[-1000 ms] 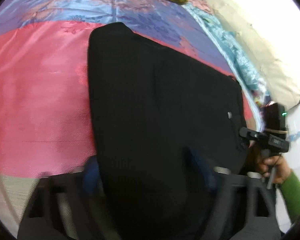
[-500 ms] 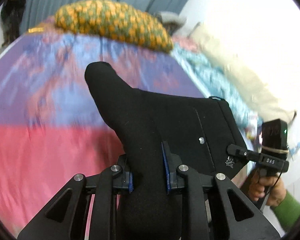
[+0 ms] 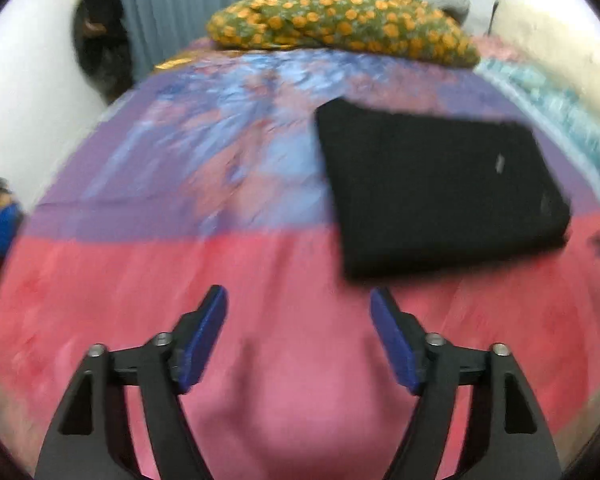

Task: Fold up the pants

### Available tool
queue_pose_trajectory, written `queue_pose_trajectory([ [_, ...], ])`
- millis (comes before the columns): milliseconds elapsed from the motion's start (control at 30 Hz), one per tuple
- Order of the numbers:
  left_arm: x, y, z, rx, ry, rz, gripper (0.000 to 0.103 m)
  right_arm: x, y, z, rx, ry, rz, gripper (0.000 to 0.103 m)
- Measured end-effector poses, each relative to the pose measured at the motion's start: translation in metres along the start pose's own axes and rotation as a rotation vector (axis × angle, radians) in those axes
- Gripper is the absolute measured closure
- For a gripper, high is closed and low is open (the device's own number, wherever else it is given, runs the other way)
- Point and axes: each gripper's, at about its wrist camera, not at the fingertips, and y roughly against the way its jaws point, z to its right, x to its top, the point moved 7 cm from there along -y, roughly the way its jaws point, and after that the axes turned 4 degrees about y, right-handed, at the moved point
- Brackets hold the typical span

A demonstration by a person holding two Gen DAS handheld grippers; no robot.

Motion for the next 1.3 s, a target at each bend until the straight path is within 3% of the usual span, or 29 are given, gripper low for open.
queue_pose_trajectory([
  [100,-0.044,0.032,0.013,0.009,-0.047,0.017,0.011,-0.026,0.054,0.018,-0.071,-0.019,0.124,0.038],
  [167,-0.058,0.057,0.033,0.032,-0.089,0.022,0.005,-0.044,0.083,0.009,-0.080,-0.007,0.174,0.016],
  [233,-0.059,0.082,0.052,0.000,-0.067,0.025,0.005,-0.062,0.108,-0.015,-0.063,0.031,0.185,0.002],
  [267,-0.059,0.093,0.056,-0.013,-0.048,0.013,0.004,-0.071,0.116,-0.028,-0.042,0.053,0.172,0.000],
  [367,-0.052,0.117,0.062,0.014,-0.013,-0.001,0.004,-0.099,0.139,-0.063,0.017,0.115,0.125,0.000],
  [567,-0.051,0.172,0.049,0.126,-0.012,0.110,0.004,-0.142,0.189,-0.095,-0.047,0.161,0.163,0.000],
  [767,-0.062,0.197,0.037,-0.012,0.110,0.072,0.004,-0.158,0.220,-0.122,-0.124,0.271,0.167,0.000],
  [833,-0.064,0.203,0.036,-0.012,0.123,0.086,0.004,-0.159,0.231,-0.127,-0.119,0.284,0.189,0.000],
  [1000,-0.064,0.215,0.038,0.077,0.054,0.142,0.003,-0.159,0.240,-0.133,-0.117,0.294,0.196,0.000],
  [1300,-0.067,0.209,0.036,0.020,0.084,0.101,0.003,-0.157,0.250,-0.150,-0.115,0.327,0.204,0.000],
])
